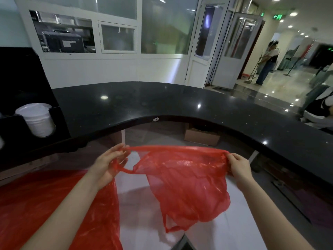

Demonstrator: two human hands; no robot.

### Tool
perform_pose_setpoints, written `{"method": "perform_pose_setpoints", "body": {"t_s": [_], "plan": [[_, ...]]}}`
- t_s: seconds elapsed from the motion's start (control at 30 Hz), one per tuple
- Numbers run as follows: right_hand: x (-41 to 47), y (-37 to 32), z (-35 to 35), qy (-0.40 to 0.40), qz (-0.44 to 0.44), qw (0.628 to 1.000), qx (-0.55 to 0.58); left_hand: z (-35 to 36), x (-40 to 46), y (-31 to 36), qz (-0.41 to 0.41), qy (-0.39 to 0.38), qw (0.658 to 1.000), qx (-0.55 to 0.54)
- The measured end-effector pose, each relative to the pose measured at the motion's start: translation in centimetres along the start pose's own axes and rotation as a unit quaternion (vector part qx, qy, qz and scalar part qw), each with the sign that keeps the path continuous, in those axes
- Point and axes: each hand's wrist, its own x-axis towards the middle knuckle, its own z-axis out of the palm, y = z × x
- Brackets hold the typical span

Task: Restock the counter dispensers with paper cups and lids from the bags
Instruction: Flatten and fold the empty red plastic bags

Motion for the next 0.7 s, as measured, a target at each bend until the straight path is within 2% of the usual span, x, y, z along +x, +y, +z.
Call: {"method": "perform_pose_setpoints", "body": {"t_s": [0.03,0.1,0.2,0.23,0.33,0.43,0.5,0.57,0.63,0.7], "plan": [[0.0,-0.2,0.1,0.000,0.036,0.999,0.037,0.4,-0.1,-0.1,-0.015,-0.028,0.999,-0.029],[-0.1,-0.2,0.1,0.009,0.087,0.994,0.068,1.2,-0.4,-1.1,-0.028,-0.035,0.999,0.012],[-0.8,0.6,-0.2,-0.005,0.135,0.987,0.085,2.0,-1.3,-5.0,0.014,0.047,0.978,0.202],[-1.0,1.0,-0.3,-0.023,0.160,0.981,0.110,2.0,-1.8,-6.6,0.029,0.040,0.961,0.271],[-1.5,1.9,-0.6,-0.088,0.212,0.958,0.174,1.8,-3.7,-10.8,0.013,-0.092,0.921,0.379],[-1.8,3.4,-1.0,-0.130,0.194,0.949,0.212,1.4,-4.6,-13.1,-0.014,-0.197,0.859,0.472],[-1.8,5.1,-1.1,-0.086,0.155,0.955,0.240,1.0,-4.3,-14.0,0.017,-0.232,0.793,0.563],[-2.0,6.9,-1.5,0.024,0.093,0.974,0.206,1.0,-4.0,-14.8,0.053,-0.230,0.747,0.622],[-2.4,8.5,-2.4,0.115,0.067,0.986,0.102,1.8,-3.9,-14.9,0.089,-0.180,0.751,0.629],[-3.0,10.3,-3.7,0.098,0.087,0.991,0.005,2.7,-3.7,-14.9,0.143,-0.133,0.768,0.610]]}}
